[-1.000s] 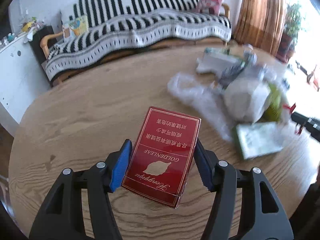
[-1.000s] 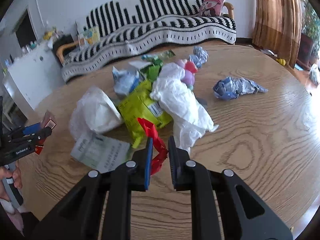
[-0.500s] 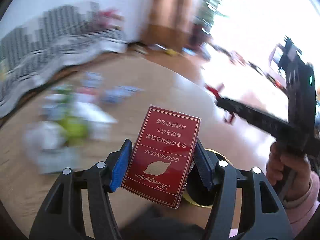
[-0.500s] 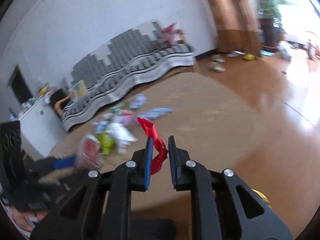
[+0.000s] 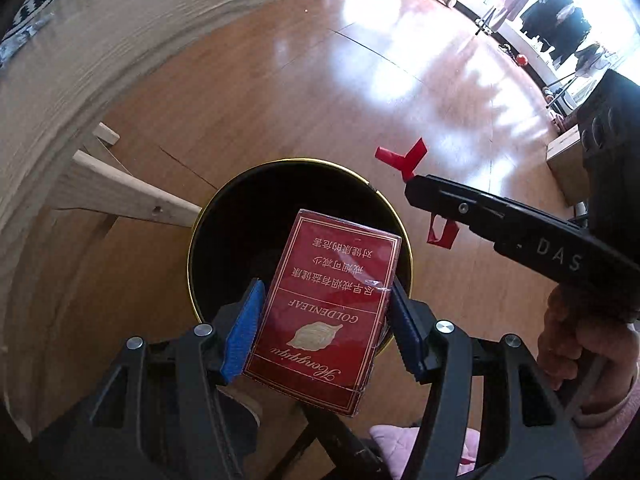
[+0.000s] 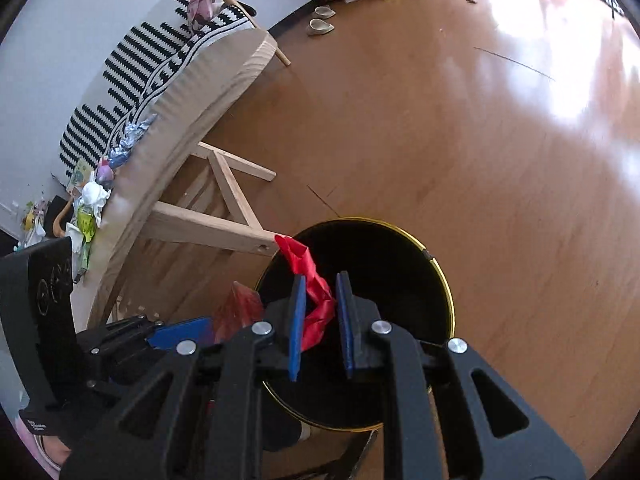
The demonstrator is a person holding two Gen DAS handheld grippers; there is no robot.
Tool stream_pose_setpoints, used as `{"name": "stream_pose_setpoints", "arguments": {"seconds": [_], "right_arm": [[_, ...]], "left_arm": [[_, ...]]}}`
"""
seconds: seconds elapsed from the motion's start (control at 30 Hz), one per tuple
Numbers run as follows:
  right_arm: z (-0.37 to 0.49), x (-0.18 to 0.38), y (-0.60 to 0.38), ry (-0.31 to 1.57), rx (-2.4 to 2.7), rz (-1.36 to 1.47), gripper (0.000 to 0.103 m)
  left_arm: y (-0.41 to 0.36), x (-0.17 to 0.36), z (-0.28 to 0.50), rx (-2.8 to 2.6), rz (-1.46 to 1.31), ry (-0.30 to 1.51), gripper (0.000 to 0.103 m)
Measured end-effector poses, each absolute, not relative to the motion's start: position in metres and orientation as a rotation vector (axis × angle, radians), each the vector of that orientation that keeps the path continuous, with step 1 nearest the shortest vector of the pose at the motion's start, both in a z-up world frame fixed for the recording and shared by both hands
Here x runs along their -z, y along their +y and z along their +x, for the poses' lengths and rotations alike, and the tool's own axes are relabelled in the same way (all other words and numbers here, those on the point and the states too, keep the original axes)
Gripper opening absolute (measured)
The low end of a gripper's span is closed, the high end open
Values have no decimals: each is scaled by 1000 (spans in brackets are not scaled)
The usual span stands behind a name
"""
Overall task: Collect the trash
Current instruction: 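Carry both items over the black bin and open both grippers to drop them, then return both grippers to the table and approach the white tissue and paper bag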
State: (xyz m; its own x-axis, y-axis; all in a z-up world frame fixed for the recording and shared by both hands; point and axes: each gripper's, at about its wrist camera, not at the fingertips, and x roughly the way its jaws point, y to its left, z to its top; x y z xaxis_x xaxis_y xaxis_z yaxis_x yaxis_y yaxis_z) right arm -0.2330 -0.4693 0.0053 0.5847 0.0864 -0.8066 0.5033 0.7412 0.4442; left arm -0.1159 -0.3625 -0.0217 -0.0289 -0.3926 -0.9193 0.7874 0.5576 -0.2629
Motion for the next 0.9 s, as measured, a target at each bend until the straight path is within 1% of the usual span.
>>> {"name": "stream_pose_setpoints", "arguments": {"seconds": [0.17,0.23,0.27,0.3,0.33,0.37,0.5,0.7,0.8,0.9], "right_arm": [[-227,-7,-464,944,250,710,16],[-221,-13,-462,923,246,724,18],[-223,-16,-464,912,240,737,44],[-221,-20,-464,911,254,743,88],[-222,-24,-465,887,276,745,96],[-227,-31,-467,848,299,732,96],[-232,-44,-473,826,373,697,96],[-216,-47,-463,878,500,581,96],[-197,-49,-446,908,506,496,96],[-176,-55,-425,903,462,457,96]], "left_arm": [[-361,29,-113,983,373,1301,60],[-355,32,-116,982,380,1297,65],[-355,33,-116,977,384,1299,84],[-352,35,-115,967,383,1287,97],[-351,34,-115,960,384,1270,97],[-350,33,-115,962,389,1261,97],[-345,26,-109,994,365,1318,97],[-297,-50,-82,918,235,1101,97],[-254,-87,-66,828,201,997,97],[-199,-104,-40,693,152,945,97]]}}
